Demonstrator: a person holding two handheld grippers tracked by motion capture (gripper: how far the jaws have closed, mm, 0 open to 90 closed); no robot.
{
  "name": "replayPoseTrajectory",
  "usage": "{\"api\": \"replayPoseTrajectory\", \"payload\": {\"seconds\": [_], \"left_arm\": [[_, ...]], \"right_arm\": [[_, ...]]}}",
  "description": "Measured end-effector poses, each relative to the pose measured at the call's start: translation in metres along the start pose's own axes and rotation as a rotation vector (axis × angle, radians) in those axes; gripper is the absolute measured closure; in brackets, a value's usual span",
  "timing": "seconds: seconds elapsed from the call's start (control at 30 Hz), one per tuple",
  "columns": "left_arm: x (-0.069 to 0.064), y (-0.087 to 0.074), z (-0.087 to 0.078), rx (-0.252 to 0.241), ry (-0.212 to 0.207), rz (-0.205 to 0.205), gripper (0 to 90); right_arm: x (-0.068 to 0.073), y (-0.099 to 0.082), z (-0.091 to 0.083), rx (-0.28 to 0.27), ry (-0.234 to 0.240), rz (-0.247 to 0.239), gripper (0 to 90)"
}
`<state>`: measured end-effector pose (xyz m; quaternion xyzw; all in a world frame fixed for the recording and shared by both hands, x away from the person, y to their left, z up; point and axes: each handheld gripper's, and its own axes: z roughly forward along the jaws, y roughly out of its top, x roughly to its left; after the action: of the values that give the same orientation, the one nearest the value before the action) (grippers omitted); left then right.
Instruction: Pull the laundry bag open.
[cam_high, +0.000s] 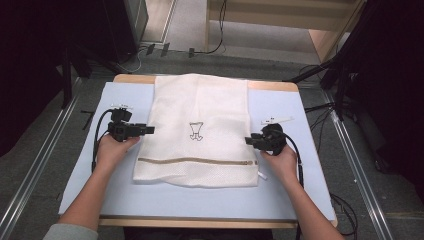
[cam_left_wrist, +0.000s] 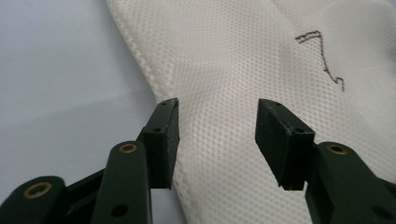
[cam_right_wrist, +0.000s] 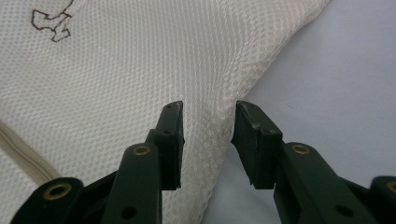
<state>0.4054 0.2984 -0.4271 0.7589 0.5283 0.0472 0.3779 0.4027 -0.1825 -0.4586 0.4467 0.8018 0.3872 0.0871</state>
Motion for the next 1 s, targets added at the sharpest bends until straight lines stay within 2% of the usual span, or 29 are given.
{"api": "replayPoseTrajectory", "payload": {"seconds": [0.13,0.23,0.37,0.5,0.6,0.77,1.0], "left_arm": [[-0.008,0.000,-0.006,-0.018,-0.011,0.021,47.5],[-0.016,0.001,-0.011,-0.036,-0.023,0.036,45.6],[-0.025,0.001,-0.014,-0.036,-0.025,0.068,43.3],[-0.035,0.002,-0.012,-0.025,-0.042,0.088,42.0],[-0.043,0.002,-0.010,-0.019,-0.059,0.108,41.7],[-0.057,0.003,-0.006,-0.017,-0.102,0.148,40.8],[-0.071,0.005,-0.001,-0.011,-0.127,0.184,40.5]], "right_arm": [[0.003,-0.003,-0.008,-0.022,0.019,0.003,65.4],[0.007,-0.006,-0.011,-0.013,0.029,-0.001,67.3],[0.012,-0.012,-0.016,0.006,0.035,-0.014,70.0],[0.014,-0.018,-0.020,0.017,0.046,-0.017,76.6],[0.015,-0.025,-0.022,0.051,0.068,-0.001,84.3],[0.021,-0.033,-0.022,0.090,0.084,-0.045,88.5],[0.024,-0.039,-0.024,0.106,0.093,-0.034,90.0]]}}
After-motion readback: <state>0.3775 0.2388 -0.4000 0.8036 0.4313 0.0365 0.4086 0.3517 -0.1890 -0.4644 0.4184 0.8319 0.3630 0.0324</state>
